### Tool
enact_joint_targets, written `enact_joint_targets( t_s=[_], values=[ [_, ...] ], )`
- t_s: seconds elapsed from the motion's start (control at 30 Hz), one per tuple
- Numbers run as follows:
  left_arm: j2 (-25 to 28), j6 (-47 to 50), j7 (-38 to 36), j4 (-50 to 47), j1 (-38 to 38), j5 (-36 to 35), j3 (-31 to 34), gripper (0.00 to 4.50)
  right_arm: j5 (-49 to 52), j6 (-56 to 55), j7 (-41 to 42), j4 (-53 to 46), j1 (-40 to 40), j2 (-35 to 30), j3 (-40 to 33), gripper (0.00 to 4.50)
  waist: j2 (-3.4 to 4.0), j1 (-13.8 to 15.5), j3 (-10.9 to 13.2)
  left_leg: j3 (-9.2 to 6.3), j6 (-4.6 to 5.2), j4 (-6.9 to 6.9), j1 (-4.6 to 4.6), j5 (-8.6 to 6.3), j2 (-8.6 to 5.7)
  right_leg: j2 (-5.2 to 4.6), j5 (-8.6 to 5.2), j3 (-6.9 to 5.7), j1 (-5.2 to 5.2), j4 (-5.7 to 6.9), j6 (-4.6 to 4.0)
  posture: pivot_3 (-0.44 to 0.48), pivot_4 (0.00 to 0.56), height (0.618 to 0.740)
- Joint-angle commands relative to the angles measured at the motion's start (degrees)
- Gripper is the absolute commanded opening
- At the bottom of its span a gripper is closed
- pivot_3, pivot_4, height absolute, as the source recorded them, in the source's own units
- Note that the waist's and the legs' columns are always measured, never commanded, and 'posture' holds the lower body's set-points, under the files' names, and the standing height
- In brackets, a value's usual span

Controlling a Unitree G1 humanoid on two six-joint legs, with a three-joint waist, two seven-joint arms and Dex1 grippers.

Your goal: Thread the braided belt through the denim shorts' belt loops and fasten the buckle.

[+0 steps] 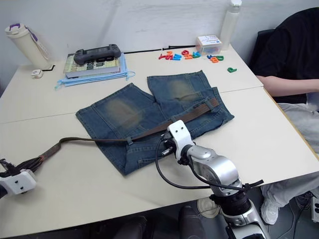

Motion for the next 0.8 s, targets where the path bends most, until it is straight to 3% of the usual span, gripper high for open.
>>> enact_joint_targets(
  t_s=[0.03,0.1,0.3,0.43,0.47,0.53,0.7,0.77,0.8],
  values=[
    [0.7,-0.7,2.2,2.9,0.0,0.7,-1.6,0.0,-1.4,1.4,0.4,1.8,0.5,0.0,0.4,0.08,0.01,0.0,0.0,0.0,-0.01,-0.01,0.0,0.0,0.02,0.01,0.0,-0.01,0.0,0.0,-0.01,0.0,0.15,0.714],
    [0.3,-1.5,1.9,3.3,-0.5,-0.5,-2.0,0.0,-1.7,1.4,0.7,1.8,0.4,-0.2,0.6,0.08,0.0,0.0,0.0,0.02,-0.01,-0.01,0.0,0.0,0.02,0.0,0.01,-0.01,0.0,0.0,-0.02,0.0,0.15,0.714],
    [-1.8,-1.9,-2.8,2.0,-1.5,-7.3,-1.4,2.49,-2.1,1.6,1.7,1.6,-0.2,-0.3,0.4,0.0,-0.09,0.2,-0.1,0.03,-0.01,0.01,-0.01,0.0,0.03,-0.03,0.03,-0.07,0.0,-0.02,-0.06,0.0,0.15,0.714],
    [-4.4,0.0,-9.7,-7.6,0.4,-19.4,0.7,4.12,-1.8,1.3,2.6,0.2,-0.9,-0.4,-1.2,0.0,-0.04,0.2,0.0,0.04,0.0,0.04,-0.02,0.0,0.02,-0.06,0.08,-0.07,0.02,-0.04,-0.14,0.0,0.15,0.714],
    [-5.1,1.9,-12.0,-12.6,1.7,-23.3,1.0,4.49,-1.5,1.5,3.0,-0.6,-1.0,-0.6,-1.7,0.65,-0.03,0.2,0.0,0.04,0.0,0.04,-0.04,0.0,0.02,-0.08,0.09,-0.06,0.01,-0.04,-0.14,0.0,0.15,0.714],
    [-5.9,6.2,-15.9,-21.7,4.2,-29.1,1.4,4.5,-0.7,2.1,3.7,-1.7,-1.2,-0.8,-2.8,1.27,-0.09,0.1,0.0,0.02,0.0,0.07,-0.13,0.0,0.06,-0.08,0.09,-0.08,-0.03,-0.08,-0.16,0.0,0.15,0.714],
    [-6.4,22.4,-25.4,-52.6,13.3,-42.1,-2.1,4.5,3.8,6.7,6.3,-7.3,-2.9,-2.4,-9.1,3.72,0.01,0.1,0.1,0.02,0.03,0.1,-0.26,-0.04,0.09,-0.08,0.11,-0.03,-0.05,-0.24,-0.19,0.0,0.15,0.714],
    [-6.2,28.5,-29.2,-61.9,15.9,-45.2,-4.7,4.5,5.4,8.2,7.6,-9.1,-3.9,-3.9,-11.8,4.48,0.23,0.1,0.2,0.06,0.05,0.13,-0.31,-0.06,0.07,-0.12,0.13,0.01,-0.03,-0.38,-0.17,0.0,0.15,0.714],
    [-6.5,31.4,-30.6,-65.6,16.2,-45.5,-6.0,4.5,6.0,8.2,8.9,-9.8,-4.2,-5.8,-12.9,4.48,0.28,0.1,0.3,0.06,0.03,0.13,-0.36,-0.06,0.07,-0.12,0.13,0.01,-0.04,-0.39,-0.16,0.0,0.15,0.714]
  ],
)
